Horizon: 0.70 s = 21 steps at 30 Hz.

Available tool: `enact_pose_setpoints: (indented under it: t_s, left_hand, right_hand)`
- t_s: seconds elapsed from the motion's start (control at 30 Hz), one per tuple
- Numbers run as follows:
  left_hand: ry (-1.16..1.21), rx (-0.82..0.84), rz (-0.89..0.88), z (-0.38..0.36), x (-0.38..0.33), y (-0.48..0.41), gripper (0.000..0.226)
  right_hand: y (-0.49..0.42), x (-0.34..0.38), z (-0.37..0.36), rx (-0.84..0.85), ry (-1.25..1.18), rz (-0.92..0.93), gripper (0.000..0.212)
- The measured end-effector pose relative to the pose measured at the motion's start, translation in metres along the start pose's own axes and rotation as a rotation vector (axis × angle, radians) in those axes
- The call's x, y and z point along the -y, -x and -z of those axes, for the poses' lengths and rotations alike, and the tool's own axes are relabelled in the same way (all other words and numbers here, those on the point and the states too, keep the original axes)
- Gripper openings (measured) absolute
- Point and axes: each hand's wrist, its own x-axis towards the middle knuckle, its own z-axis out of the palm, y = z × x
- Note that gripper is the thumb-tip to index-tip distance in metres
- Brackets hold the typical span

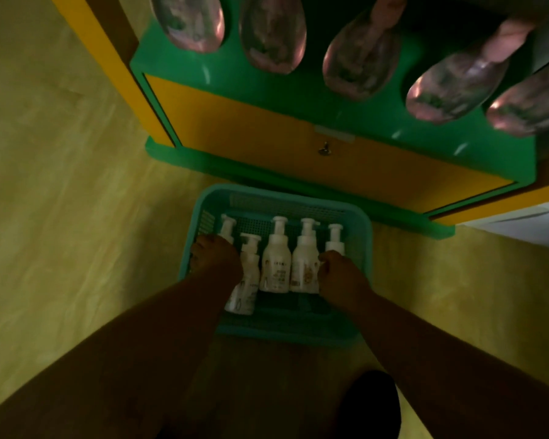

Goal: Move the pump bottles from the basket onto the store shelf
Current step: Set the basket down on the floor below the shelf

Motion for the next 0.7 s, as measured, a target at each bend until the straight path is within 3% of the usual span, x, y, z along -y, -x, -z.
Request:
enact_pose_setpoints:
  t_s: [0.27, 0.43, 0.7]
  left_hand:
    - [0.116, -0.021, -0.027, -0.008, -0.01, -0.005, 0.06]
    - [0.0, -0.017, 0.008, -0.007, -0.01, -0.014, 0.071]
    - [0.193, -0.064, 0.048, -0.009, -0.011, -0.016, 0.08]
  right_hand:
    - [0.007, -0.019, 0.002, 0.122, -0.023, 0.02, 0.036]
    - [0.006, -0.019, 0.002, 0.127, -0.014, 0.038, 0.036]
    - [0.006, -0.014, 0.0, 0.113, -0.018, 0.049, 0.033]
